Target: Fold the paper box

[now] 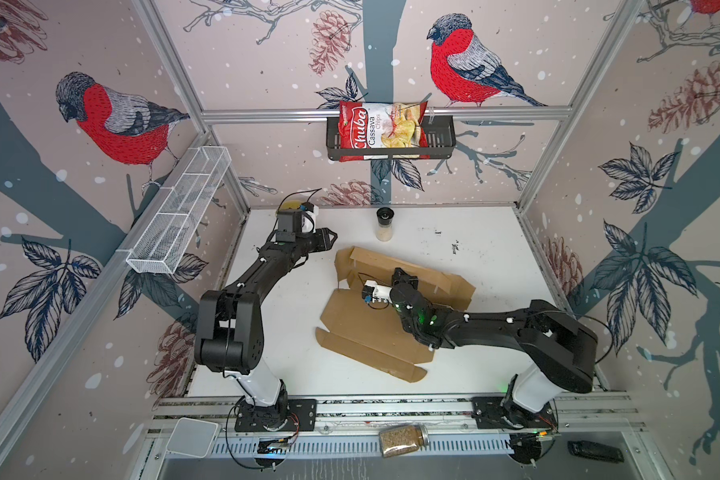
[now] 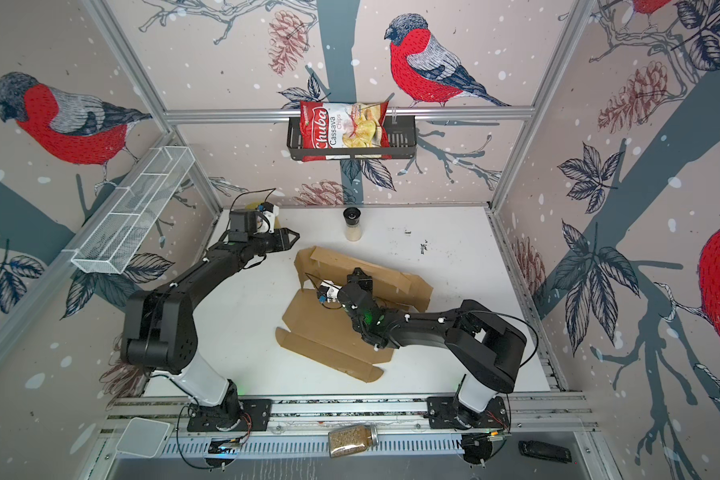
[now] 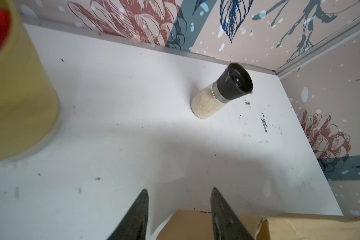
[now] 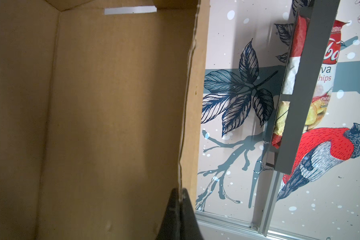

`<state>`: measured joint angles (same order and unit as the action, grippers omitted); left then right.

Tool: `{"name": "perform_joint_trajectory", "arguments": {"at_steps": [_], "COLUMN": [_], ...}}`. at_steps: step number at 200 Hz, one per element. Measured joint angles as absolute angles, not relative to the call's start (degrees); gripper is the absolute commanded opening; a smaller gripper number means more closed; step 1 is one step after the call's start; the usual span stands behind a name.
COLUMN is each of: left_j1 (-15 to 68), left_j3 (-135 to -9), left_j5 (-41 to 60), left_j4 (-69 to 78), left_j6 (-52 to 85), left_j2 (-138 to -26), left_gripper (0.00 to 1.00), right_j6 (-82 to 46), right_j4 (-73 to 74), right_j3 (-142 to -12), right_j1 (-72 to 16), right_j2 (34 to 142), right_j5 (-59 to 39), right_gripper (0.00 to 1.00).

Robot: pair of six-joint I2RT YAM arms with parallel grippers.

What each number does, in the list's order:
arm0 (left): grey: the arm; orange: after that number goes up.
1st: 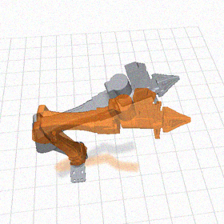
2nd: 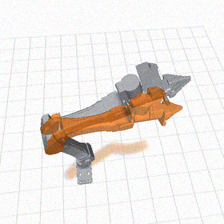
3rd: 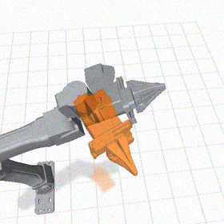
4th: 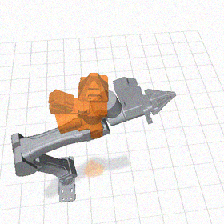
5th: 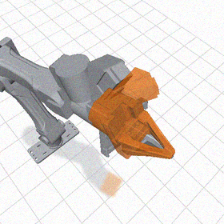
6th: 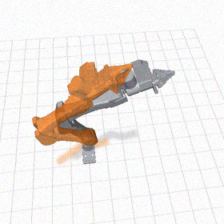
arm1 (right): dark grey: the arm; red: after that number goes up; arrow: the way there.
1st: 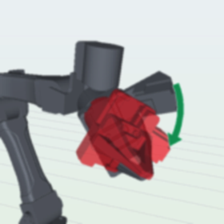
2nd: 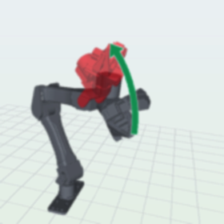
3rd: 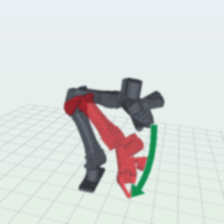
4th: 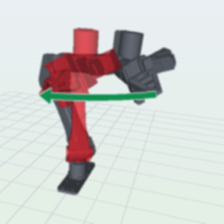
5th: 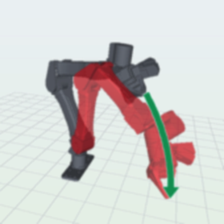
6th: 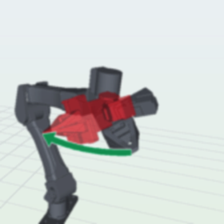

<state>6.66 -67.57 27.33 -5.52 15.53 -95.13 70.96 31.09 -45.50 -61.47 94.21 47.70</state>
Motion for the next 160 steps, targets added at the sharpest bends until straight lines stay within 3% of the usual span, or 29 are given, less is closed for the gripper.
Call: {"name": "perform_joint_trajectory", "arguments": {"at_steps": [77,118,160], "left_j1": [7.3,7.2,6.9], "left_j3": [-59.6,-54.8,-57.5], "left_j5": [36.4,42.7,43.2], "left_j4": [-6.4,0.0,1.8], "left_j6": [15.1,19.7,19.4], "left_j2": [-89.8,-85.8,-87.4], "left_gripper": [0.55,0.71,0.79], "right_j6": [70.9,70.9,70.9], "right_j4": [30.7,30.9,31.0], "right_j3": [-46.1,-46.2,-46.3], "right_j1": [-61.4,-61.4,-61.4], "right_j2": [94.2,94.8,94.9], "right_j5": [46.9,46.9,46.9], "right_gripper": [0.00,0.00,0.00]}}
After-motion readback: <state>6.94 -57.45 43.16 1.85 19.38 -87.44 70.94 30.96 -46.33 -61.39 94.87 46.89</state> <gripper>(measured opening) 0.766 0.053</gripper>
